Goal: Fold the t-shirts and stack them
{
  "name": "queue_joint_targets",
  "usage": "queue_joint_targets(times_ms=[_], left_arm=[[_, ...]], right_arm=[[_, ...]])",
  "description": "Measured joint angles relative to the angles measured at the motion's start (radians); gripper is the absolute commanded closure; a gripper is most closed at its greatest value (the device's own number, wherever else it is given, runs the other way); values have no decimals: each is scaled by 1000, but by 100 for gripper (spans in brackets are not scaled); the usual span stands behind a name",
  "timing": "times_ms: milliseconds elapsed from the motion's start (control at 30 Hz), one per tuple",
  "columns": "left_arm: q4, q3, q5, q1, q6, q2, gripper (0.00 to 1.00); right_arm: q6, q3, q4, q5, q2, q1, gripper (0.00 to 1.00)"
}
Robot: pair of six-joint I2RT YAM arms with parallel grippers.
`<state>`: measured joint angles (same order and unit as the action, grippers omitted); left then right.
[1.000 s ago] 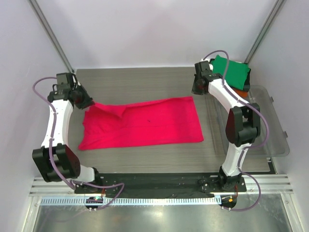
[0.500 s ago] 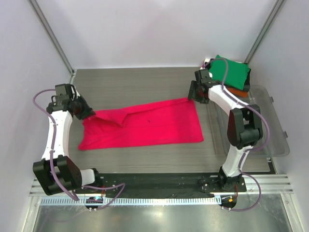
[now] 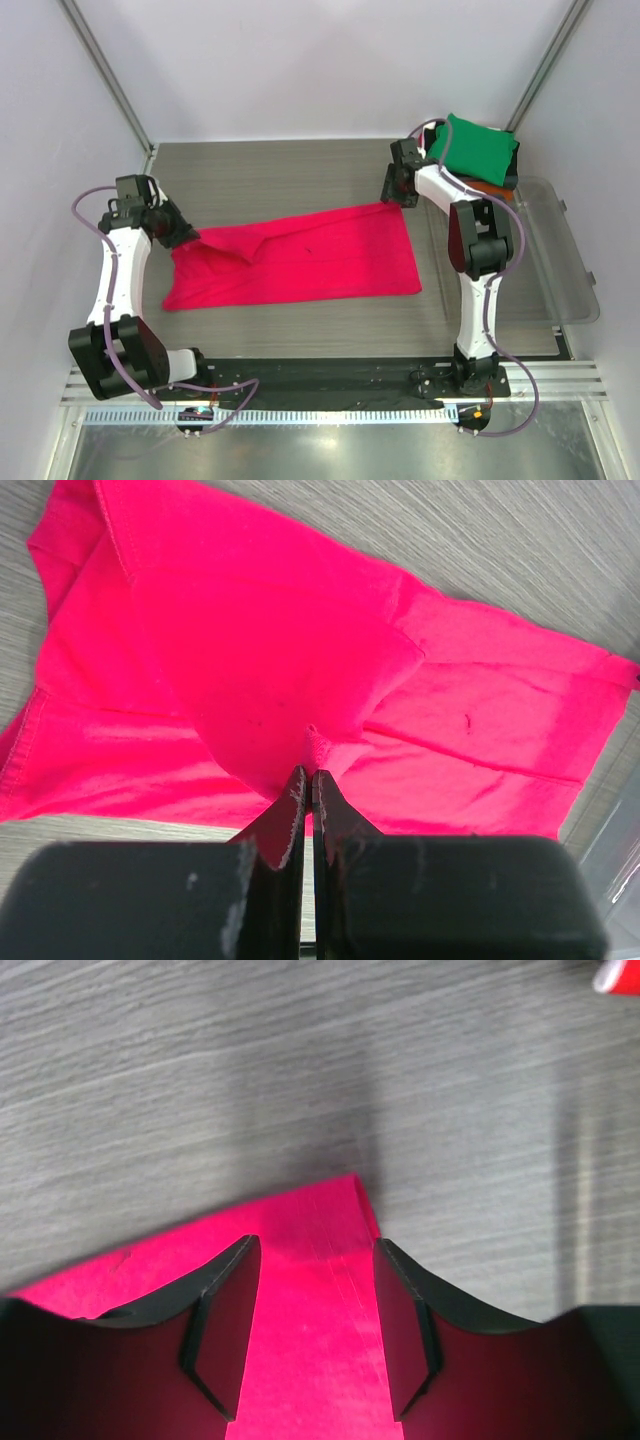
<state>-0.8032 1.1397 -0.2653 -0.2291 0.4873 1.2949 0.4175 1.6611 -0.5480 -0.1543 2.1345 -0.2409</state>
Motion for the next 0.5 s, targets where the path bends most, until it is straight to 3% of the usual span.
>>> queue_joint_targets(times_ms=[233,467,500], left_arm=[[2,0,-8,-2,-2,7,100],[4,0,-9,-2,-2,8,100],[4,0,-9,-2,-2,8,100]], right_arm=[[5,23,-3,0,35,0,56],[10,24,-5,-6,37,0,86],[10,24,-5,-6,37,0,94]])
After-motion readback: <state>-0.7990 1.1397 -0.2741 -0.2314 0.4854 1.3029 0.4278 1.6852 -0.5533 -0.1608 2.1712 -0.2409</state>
